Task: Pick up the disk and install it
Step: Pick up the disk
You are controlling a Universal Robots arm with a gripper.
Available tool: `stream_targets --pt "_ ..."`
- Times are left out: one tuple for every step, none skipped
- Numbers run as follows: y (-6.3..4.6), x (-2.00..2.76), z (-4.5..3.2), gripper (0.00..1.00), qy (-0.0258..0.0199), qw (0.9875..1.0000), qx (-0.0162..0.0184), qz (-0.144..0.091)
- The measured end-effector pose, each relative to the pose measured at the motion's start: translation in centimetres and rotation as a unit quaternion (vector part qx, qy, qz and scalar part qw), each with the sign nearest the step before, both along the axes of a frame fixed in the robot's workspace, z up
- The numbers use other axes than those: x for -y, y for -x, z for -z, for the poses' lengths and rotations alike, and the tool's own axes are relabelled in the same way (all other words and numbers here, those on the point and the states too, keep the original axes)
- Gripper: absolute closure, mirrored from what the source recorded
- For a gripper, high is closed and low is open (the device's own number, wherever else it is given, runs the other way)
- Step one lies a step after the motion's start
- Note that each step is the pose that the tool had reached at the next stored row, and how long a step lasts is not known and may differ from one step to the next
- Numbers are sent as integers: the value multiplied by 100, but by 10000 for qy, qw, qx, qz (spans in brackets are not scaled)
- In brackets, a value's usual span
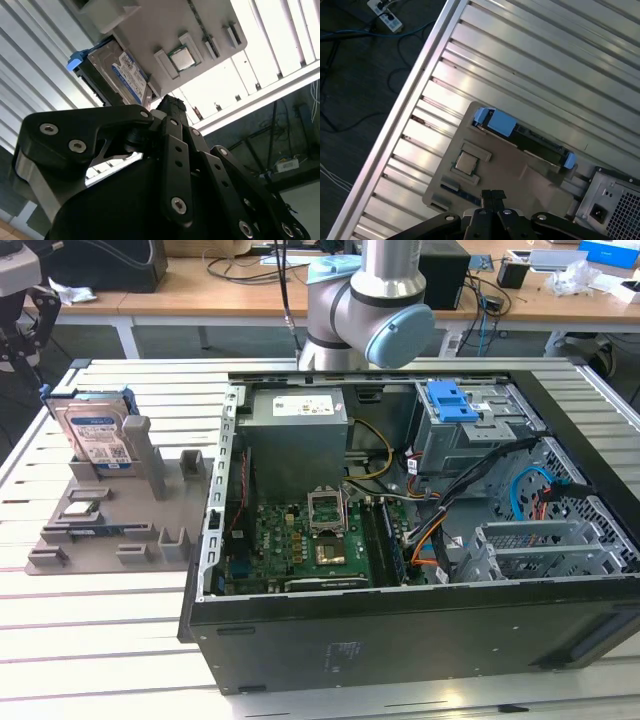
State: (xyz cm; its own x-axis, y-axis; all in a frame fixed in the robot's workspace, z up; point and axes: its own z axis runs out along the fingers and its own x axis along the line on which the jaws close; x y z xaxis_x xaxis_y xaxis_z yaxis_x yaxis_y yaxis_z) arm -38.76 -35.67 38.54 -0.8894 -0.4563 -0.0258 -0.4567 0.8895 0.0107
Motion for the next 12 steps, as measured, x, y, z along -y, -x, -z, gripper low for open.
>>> stream_targets --pt "0 0 0 89 0 10000 0 -37" --pt "0 0 0 89 0 10000 0 -71" --pt "0 0 0 89 0 9999 0 -105" --pt "0 0 0 89 0 9999 0 -138" --pt "0 0 0 89 0 9998 0 -184" --pt "0 0 0 89 0 9998 0 -214" --pt "0 0 0 89 0 9996 0 -287" --pt "0 0 0 89 0 9994 0 -347" --pt "0 0 0 89 0 9991 0 -417" --pt "0 0 0 89 0 9990 0 -458" --pt "0 0 0 89 0 9988 0 -495" --pt "0 0 0 89 0 9983 0 -578"
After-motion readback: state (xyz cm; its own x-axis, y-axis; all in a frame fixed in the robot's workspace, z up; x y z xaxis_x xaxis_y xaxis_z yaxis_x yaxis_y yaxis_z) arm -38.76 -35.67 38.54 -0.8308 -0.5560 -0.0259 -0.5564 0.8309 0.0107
